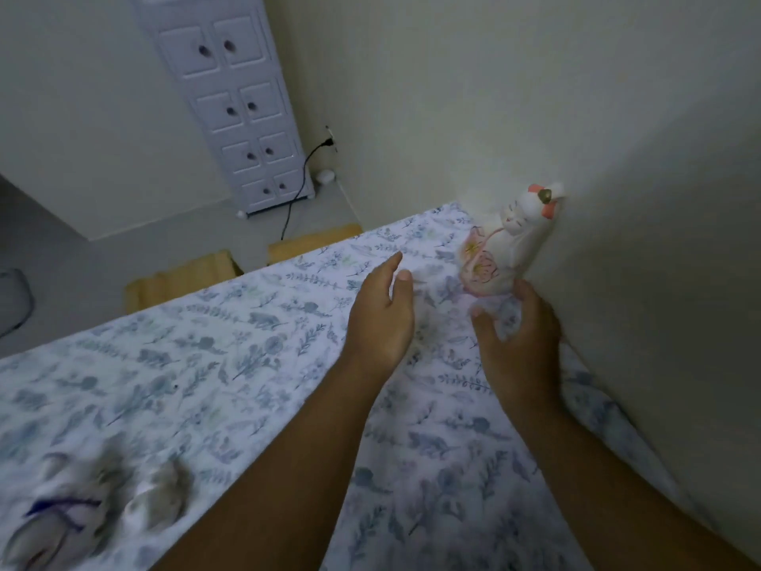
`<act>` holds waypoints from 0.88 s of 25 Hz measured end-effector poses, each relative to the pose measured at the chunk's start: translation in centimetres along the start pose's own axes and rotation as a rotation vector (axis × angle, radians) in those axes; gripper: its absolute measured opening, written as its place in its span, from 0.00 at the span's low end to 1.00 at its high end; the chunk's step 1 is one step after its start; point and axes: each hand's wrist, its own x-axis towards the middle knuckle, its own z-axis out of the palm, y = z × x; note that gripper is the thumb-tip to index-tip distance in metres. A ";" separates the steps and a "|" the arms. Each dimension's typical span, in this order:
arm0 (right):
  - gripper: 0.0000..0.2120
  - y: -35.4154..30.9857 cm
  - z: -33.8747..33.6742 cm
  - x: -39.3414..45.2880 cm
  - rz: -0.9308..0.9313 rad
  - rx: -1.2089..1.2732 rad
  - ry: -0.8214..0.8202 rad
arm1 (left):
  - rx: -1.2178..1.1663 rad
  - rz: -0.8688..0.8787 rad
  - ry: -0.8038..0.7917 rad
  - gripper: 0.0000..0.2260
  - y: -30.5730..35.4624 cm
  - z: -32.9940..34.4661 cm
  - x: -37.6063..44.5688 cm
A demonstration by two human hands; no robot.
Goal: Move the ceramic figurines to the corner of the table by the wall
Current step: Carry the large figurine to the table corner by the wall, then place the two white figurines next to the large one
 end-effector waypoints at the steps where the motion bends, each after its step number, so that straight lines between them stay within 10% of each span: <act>1: 0.29 -1.0 0.4 -2.5 -0.057 -0.013 -0.047 | 0.040 -0.004 0.039 0.21 -1.0 -2.4 -2.1; 13: 0.37 -13.6 13.4 -26.0 -0.475 -0.277 -0.984 | 0.464 -0.208 0.413 0.31 -14.6 -26.3 -22.1; 22: 0.35 -12.9 18.6 -27.6 -0.439 -0.080 -0.968 | 0.352 -0.240 0.422 0.30 -18.9 -28.9 -20.9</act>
